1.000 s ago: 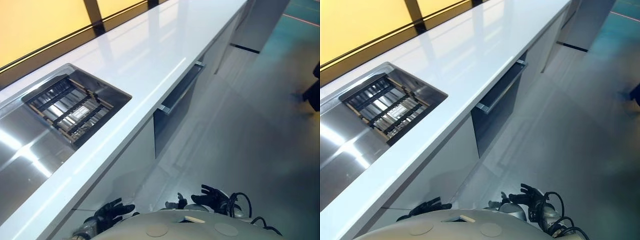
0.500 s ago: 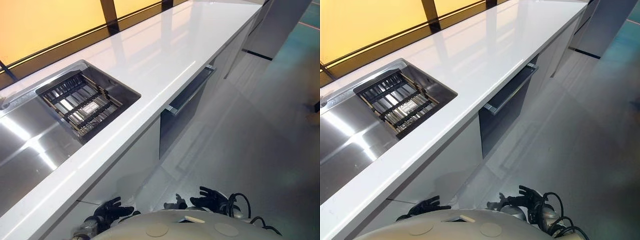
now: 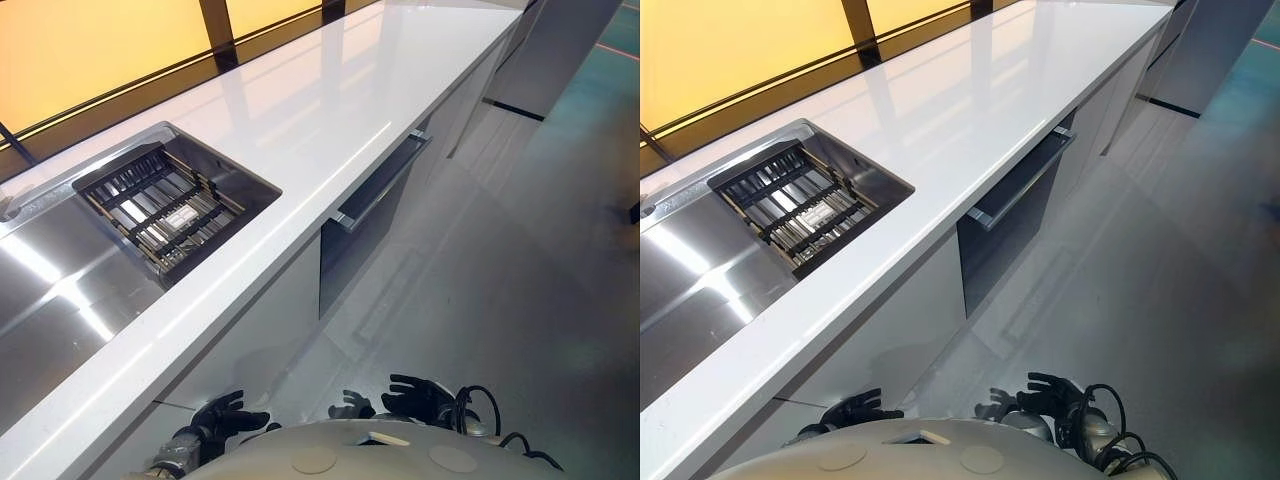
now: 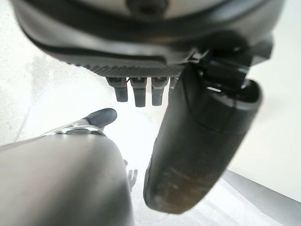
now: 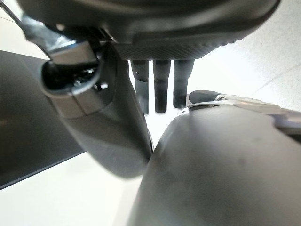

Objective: Pick up plates and place into dishwasher.

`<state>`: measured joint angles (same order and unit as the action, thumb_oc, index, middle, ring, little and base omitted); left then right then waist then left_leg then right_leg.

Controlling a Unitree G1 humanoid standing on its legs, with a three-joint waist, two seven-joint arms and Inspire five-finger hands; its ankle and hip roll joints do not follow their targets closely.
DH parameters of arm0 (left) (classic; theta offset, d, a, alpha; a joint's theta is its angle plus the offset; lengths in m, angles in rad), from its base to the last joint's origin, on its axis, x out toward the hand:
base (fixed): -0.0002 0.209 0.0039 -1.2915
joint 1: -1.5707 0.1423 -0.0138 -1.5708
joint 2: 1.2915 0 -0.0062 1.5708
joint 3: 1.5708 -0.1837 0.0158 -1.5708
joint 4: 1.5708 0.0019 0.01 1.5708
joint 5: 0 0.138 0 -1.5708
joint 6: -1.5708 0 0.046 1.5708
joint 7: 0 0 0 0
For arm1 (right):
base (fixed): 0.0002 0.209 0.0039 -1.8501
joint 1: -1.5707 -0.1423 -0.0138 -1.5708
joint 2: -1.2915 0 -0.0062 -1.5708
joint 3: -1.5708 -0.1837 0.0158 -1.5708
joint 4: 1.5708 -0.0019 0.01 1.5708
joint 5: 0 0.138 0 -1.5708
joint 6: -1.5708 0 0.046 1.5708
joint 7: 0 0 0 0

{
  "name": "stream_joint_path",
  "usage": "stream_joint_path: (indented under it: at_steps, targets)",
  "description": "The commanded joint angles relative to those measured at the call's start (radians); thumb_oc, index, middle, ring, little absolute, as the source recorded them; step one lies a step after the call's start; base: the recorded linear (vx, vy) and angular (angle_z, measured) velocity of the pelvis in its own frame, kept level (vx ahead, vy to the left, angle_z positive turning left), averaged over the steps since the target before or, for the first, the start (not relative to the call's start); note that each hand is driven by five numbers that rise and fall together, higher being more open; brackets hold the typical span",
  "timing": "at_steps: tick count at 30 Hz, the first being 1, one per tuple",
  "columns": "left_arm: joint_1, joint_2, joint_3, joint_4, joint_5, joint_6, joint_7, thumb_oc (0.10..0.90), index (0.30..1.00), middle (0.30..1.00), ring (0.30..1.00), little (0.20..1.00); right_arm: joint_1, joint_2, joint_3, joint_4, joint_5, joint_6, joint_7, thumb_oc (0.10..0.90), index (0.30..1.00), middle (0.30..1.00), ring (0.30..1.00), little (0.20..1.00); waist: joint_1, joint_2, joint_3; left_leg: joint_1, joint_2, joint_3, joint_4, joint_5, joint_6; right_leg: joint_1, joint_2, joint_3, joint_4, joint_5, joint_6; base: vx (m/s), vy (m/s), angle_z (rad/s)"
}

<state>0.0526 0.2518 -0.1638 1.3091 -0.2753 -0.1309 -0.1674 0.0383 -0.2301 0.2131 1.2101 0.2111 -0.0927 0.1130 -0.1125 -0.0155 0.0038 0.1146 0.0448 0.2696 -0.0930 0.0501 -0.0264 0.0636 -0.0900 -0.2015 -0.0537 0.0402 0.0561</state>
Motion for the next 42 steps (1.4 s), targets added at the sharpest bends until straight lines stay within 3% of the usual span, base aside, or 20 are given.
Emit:
stream_joint_path:
  at_steps: [1,8,15,20,23,25,27,28,29,30,32,34,36,42]
  targets:
    - [-0.062,-0.004,-0.007,0.001,0.007,-0.030,0.009,0.800,0.900,0.900,0.900,0.900,-0.078,-0.020,0.042,0.031,-0.061,-0.059,-0.052,0.100,0.300,0.300,0.300,0.200,-0.008,0.023,0.012,-0.019,-0.052,-0.041,0.023,-0.083,0.025,-0.023,0.059,-0.010,0.075,-0.076,0.047,0.00,0.000,0.00]
    - [-0.060,-0.003,-0.007,0.002,0.009,-0.034,0.015,0.800,0.900,0.900,0.900,0.900,-0.090,-0.029,0.062,0.033,-0.139,-0.037,-0.095,0.100,0.300,0.300,0.300,0.200,0.005,0.019,0.012,-0.021,-0.053,-0.047,0.020,-0.082,0.024,-0.019,0.056,-0.020,0.062,-0.071,0.048,0.00,0.000,0.00]
    - [-0.068,-0.001,-0.015,-0.004,0.032,-0.043,0.024,0.800,0.900,0.900,0.900,0.900,-0.119,-0.053,0.165,0.028,-0.478,-0.051,-0.063,0.100,0.300,0.300,0.300,0.200,0.039,0.014,0.010,-0.030,-0.052,-0.073,0.012,-0.073,0.019,-0.012,0.054,-0.032,0.041,-0.063,0.048,0.01,-0.003,0.03]
    - [-0.088,-0.002,-0.042,-0.019,0.049,-0.043,0.023,0.800,0.900,0.900,0.900,0.900,-0.198,-0.060,0.240,0.011,-0.528,-0.105,-0.023,0.100,0.300,0.300,0.300,0.200,0.085,0.012,0.007,-0.039,-0.043,-0.101,0.013,-0.060,0.011,-0.006,0.056,-0.039,0.034,-0.061,0.042,0.05,-0.002,0.28]
    - [-0.092,-0.003,-0.060,-0.030,0.057,-0.022,0.029,0.800,0.900,0.900,0.900,0.900,-0.308,-0.055,0.307,-0.057,-0.495,-0.133,0.023,0.100,0.300,0.300,0.300,0.200,0.112,0.009,0.007,-0.047,-0.038,-0.113,0.011,-0.049,0.004,-0.004,0.057,-0.043,0.027,-0.055,0.036,0.03,-0.009,0.30]
    - [-0.092,0.001,-0.066,-0.032,0.071,-0.005,0.031,0.800,0.900,0.900,0.900,0.900,-0.414,-0.038,0.365,-0.136,-0.407,-0.131,0.082,0.100,0.300,0.300,0.300,0.200,0.130,0.005,0.009,-0.052,-0.037,-0.118,0.011,-0.044,0.000,-0.005,0.056,-0.049,0.025,-0.052,0.032,0.00,-0.018,0.38]
    - [-0.084,0.004,-0.065,-0.035,0.087,0.008,0.039,0.800,0.900,0.900,0.900,0.900,-0.502,-0.024,0.411,-0.281,-0.257,-0.138,0.121,0.100,0.300,0.300,0.300,0.200,0.143,0.001,0.015,-0.053,-0.037,-0.123,0.010,-0.040,-0.001,-0.004,0.055,-0.051,0.023,-0.049,0.030,-0.01,-0.022,0.34]
    - [-0.067,0.008,-0.061,-0.045,0.089,0.018,0.048,0.800,0.900,0.900,0.900,0.900,-0.583,-0.002,0.431,-0.490,-0.095,-0.103,0.133,0.100,0.300,0.300,0.300,0.200,0.147,-0.002,0.018,-0.059,-0.037,-0.120,0.008,-0.032,-0.003,-0.012,0.055,-0.047,0.023,-0.041,0.029,-0.01,-0.024,0.29]
    - [-0.057,0.011,-0.054,-0.053,0.092,0.021,0.053,0.800,0.900,0.900,0.900,0.900,-0.616,0.011,0.438,-0.649,-0.032,-0.038,0.098,0.100,0.300,0.300,0.300,0.200,0.146,-0.003,0.023,-0.060,-0.036,-0.118,0.008,-0.030,-0.004,-0.015,0.056,-0.043,0.026,-0.039,0.028,-0.01,-0.025,0.26]
    - [-0.050,0.013,-0.051,-0.055,0.089,0.023,0.058,0.800,0.900,0.900,0.900,0.900,-0.639,0.023,0.440,-0.749,0.029,-0.046,0.055,0.100,0.300,0.300,0.300,0.200,0.145,-0.003,0.028,-0.057,-0.036,-0.116,0.008,-0.030,-0.004,-0.014,0.058,-0.036,0.027,-0.039,0.027,0.00,-0.021,0.19]
    - [-0.038,0.013,-0.037,-0.059,0.072,0.025,0.067,0.800,0.900,0.900,0.900,0.900,-0.675,0.076,0.413,-0.950,0.180,-0.103,-0.029,0.100,0.300,0.300,0.300,0.200,0.139,-0.002,0.032,-0.056,-0.035,-0.113,0.008,-0.028,-0.005,-0.024,0.065,-0.011,0.032,-0.037,0.028,0.01,-0.020,0.07]
    - [-0.037,0.007,-0.035,-0.063,0.048,0.030,0.073,0.800,0.900,0.900,0.900,0.900,-0.667,0.095,0.398,-1.035,0.186,-0.164,-0.054,0.100,0.300,0.300,0.300,0.200,0.130,0.005,0.026,-0.061,-0.034,-0.114,0.006,-0.026,-0.004,-0.036,0.071,0.010,0.035,-0.037,0.030,0.02,-0.001,-0.10]
    - [-0.038,0.003,-0.045,-0.074,0.028,0.035,0.074,0.800,0.900,0.900,0.900,0.900,-0.654,0.090,0.398,-1.028,0.191,-0.173,-0.046,0.100,0.300,0.300,0.300,0.200,0.125,0.012,0.022,-0.064,-0.034,-0.118,0.006,-0.025,-0.001,-0.041,0.070,0.018,0.039,-0.039,0.031,0.02,0.023,-0.09]
    - [-0.002,0.006,-0.068,-0.102,0.026,0.008,0.063,0.800,0.900,0.900,0.900,0.900,-0.495,0.006,0.379,-0.840,0.112,-0.049,-0.002,0.100,0.300,0.300,0.300,0.200,0.112,0.008,0.003,-0.061,-0.027,-0.096,0.006,-0.039,0.008,-0.045,0.059,0.021,0.043,-0.044,0.040,0.01,-0.010,0.00]
